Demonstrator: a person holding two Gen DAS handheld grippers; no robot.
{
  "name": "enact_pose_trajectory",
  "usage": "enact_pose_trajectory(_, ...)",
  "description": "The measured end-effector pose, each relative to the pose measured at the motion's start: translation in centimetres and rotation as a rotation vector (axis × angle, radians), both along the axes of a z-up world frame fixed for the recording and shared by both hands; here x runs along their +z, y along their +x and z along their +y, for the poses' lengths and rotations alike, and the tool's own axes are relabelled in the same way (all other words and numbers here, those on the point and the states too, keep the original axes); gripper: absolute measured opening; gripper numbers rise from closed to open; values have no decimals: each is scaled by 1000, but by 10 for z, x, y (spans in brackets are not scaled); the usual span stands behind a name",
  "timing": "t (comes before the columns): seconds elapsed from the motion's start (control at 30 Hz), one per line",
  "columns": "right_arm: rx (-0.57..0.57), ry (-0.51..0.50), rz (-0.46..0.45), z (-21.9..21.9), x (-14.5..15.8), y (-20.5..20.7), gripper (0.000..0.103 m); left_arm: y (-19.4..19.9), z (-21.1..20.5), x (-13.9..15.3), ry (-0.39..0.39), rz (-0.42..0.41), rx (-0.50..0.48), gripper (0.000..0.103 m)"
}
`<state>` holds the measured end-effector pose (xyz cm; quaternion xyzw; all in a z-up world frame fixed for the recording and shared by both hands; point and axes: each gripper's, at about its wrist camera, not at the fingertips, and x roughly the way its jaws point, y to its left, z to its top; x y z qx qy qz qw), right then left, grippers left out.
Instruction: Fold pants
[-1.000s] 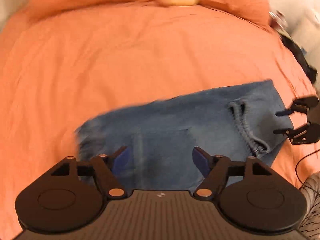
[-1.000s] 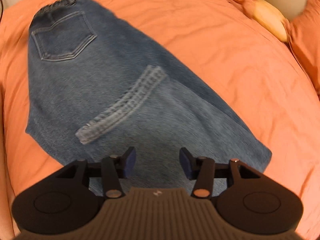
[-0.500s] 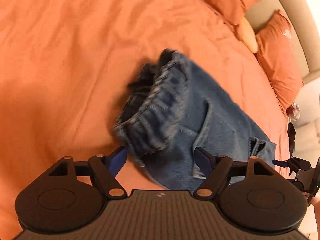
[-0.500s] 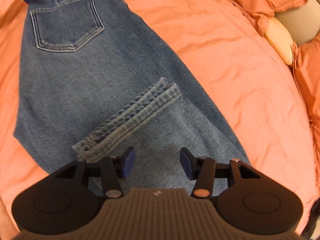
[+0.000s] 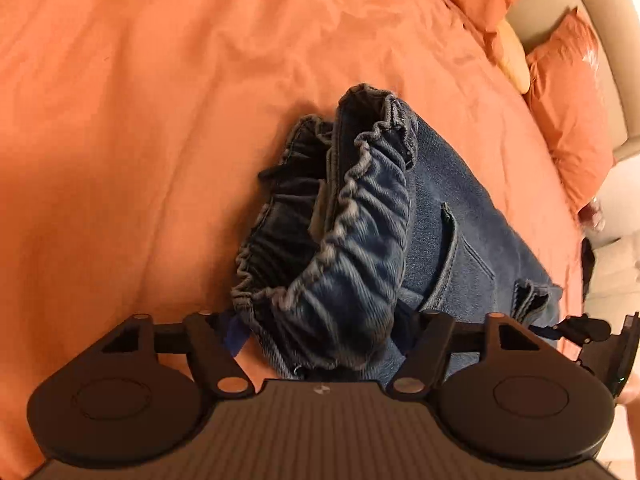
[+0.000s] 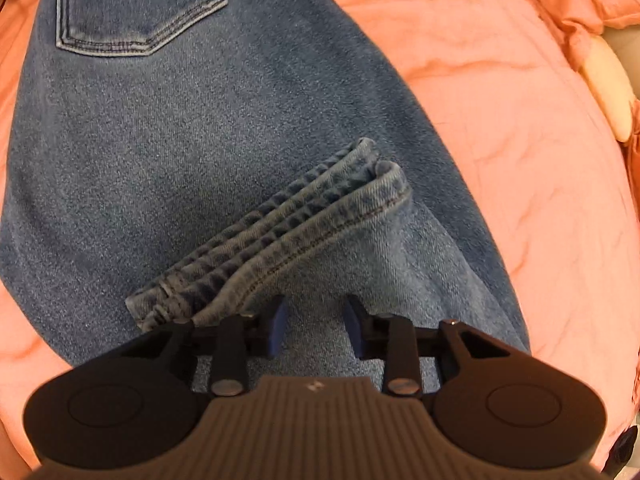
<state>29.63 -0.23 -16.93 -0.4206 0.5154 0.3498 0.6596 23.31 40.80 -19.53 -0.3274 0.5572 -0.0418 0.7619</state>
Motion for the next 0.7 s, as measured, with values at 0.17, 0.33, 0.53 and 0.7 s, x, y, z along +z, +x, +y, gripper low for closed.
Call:
enact_pose_trajectory(0.17,18,-6,0,4,0,3,31,-3,-15,13,84,-25,-36,58)
enact_pose_trajectory(0.33,-1,17,1,-1,1,0,31,-7,-41,51,197,-103,-71,44)
enact_pose_trajectory(0.53,-17,41,-12,-16,3,-4,30,-12,-76,116,263,-218,-109,39)
enact_pose_trajectory(0.7,-39,67,-9,-25,2,-5,30,-11,-126,169,278,-326,-187,37)
